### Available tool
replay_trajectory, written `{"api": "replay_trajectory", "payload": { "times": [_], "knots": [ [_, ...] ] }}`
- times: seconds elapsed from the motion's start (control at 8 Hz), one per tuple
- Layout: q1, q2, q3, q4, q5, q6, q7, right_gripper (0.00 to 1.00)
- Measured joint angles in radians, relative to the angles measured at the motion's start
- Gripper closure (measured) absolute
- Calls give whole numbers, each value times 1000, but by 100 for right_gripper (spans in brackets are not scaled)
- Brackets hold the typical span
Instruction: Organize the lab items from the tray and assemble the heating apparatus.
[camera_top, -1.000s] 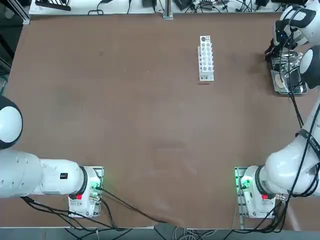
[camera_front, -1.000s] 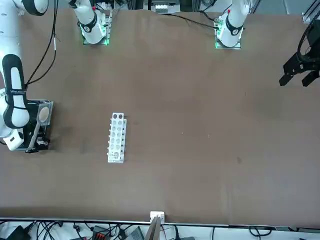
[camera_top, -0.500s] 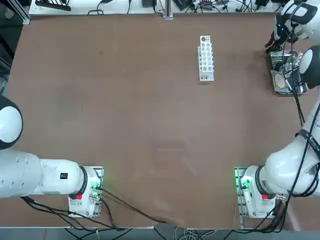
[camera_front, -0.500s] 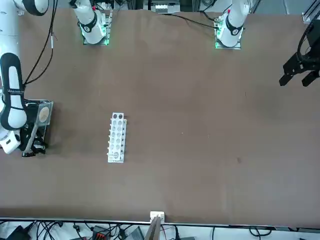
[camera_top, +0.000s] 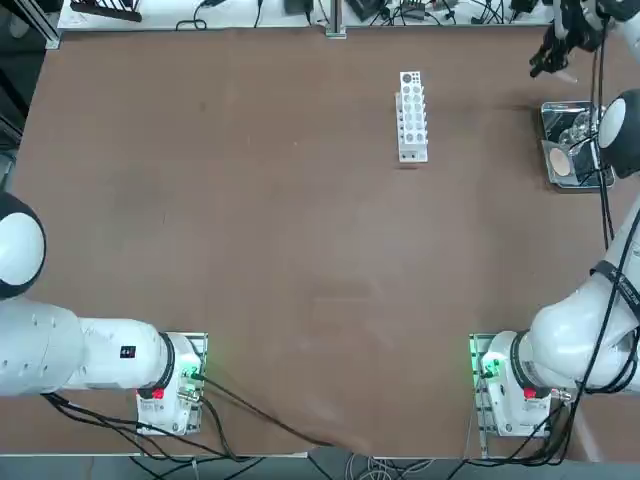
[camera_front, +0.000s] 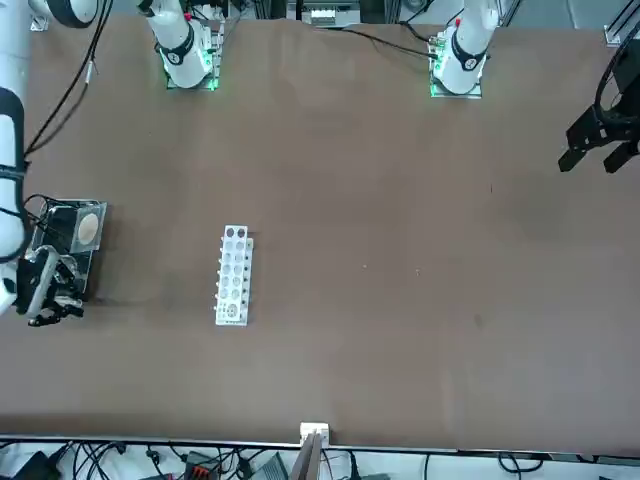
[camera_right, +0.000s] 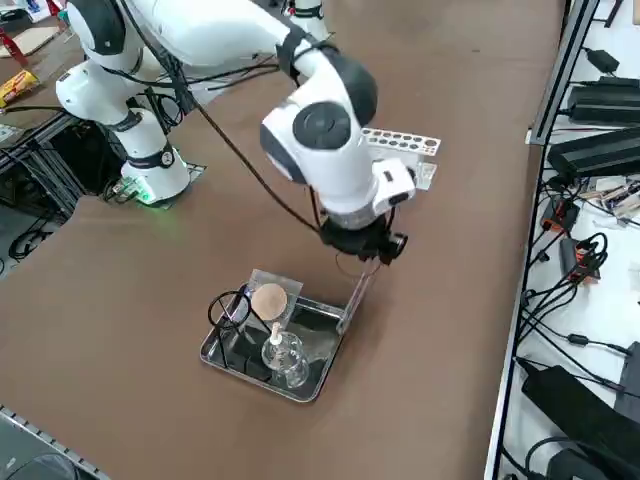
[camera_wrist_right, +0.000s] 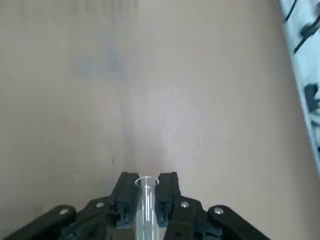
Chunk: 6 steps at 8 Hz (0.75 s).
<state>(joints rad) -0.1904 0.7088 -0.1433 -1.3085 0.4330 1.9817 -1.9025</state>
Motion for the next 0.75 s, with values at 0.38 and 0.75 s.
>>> {"api": "replay_trajectory", "payload": {
  "times": [0.38,0.75],
  "knots": [
    [1,-47,95,40,144,-77,113,78],
    [-2,-50,106,38,521,-215,47,78]
  ]
}}
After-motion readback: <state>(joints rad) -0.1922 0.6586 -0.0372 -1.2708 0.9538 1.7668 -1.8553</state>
